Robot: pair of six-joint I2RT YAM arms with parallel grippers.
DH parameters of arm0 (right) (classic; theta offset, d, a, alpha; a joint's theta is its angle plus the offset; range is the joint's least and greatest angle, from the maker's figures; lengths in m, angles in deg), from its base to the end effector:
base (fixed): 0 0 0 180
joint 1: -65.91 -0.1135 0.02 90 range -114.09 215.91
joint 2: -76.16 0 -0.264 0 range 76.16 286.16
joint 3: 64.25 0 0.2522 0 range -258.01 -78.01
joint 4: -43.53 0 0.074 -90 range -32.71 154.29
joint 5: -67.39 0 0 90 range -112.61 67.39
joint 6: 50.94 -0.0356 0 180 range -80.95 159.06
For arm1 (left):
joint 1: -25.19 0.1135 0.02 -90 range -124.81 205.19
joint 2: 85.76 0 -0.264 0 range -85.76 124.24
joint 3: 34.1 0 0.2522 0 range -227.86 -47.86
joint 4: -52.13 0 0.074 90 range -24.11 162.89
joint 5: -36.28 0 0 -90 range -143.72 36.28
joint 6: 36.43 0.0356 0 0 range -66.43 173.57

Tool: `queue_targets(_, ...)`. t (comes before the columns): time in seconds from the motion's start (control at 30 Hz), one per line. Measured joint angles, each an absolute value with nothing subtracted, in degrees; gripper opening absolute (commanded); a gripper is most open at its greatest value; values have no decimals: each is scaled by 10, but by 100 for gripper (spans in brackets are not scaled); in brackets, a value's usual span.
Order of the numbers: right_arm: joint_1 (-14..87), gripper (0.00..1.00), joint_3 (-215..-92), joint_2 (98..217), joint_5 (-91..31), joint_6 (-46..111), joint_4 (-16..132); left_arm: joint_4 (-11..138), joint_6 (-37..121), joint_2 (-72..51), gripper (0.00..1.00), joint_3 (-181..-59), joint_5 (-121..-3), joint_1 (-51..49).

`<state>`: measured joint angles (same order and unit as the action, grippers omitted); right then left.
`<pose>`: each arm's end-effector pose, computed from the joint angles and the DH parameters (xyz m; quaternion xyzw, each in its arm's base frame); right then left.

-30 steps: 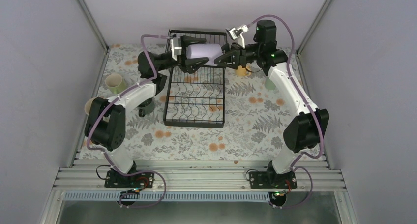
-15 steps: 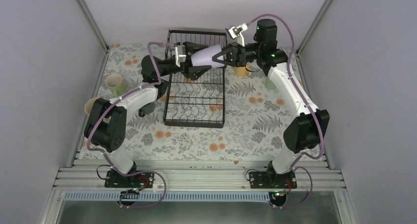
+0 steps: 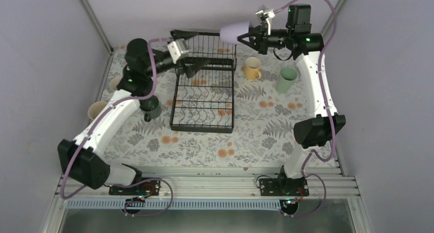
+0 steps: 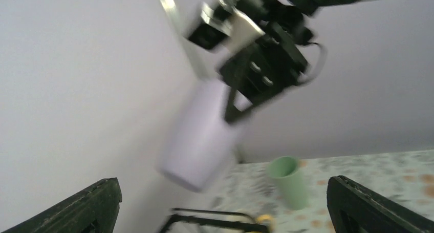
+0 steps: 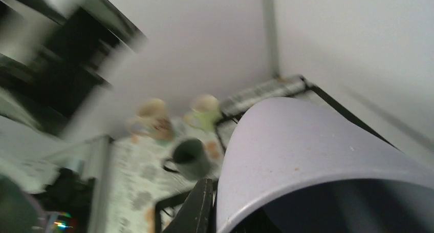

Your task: Unload the cups from the dish rack

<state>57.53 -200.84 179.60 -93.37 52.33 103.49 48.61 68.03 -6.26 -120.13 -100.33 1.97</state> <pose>0.3602 0.0870 0.4695 -0.4284 0.6251 0.4745 0.4478 0.2833 -0.1497 0.4189 0.4775 0.4605 -0.3072 0.6823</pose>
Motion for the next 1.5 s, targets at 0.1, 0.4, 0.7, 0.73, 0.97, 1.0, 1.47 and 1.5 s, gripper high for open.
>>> queue_targets(0.1, 574, 3, -2031, 1816, -770, 603, 1138, 616, 742, -89, 100, -1280, -922, 31)
queue_targets(0.4, 574, 3, -1917, 1768, -410, 678, 1204, 917, 866, -127, 100, -1420, -669, 46)
queue_targets(0.7, 577, 4, -1748, 1783, -253, 691, 1244, 1001, 915, -260, 100, -1264, -492, 98)
queue_targets(0.73, 577, 4, -1736, 1788, -247, 691, 1243, 1006, 916, -272, 100, -1250, -480, 104)
queue_targets(0.97, 577, 4, -1656, 1809, -232, 690, 1234, 990, 920, -379, 100, -1126, -418, 132)
queue_targets(1.0, 577, 4, -1648, 1809, -232, 690, 1229, 990, 919, -390, 100, -1122, -414, 132)
queue_targets(1.47, 577, 48, -1603, 1809, -259, 684, 1150, 969, 827, -421, 100, -1056, -419, 132)
queue_targets(1.5, 577, 50, -1603, 1808, -261, 682, 1149, 967, 821, -422, 100, -1054, -419, 132)
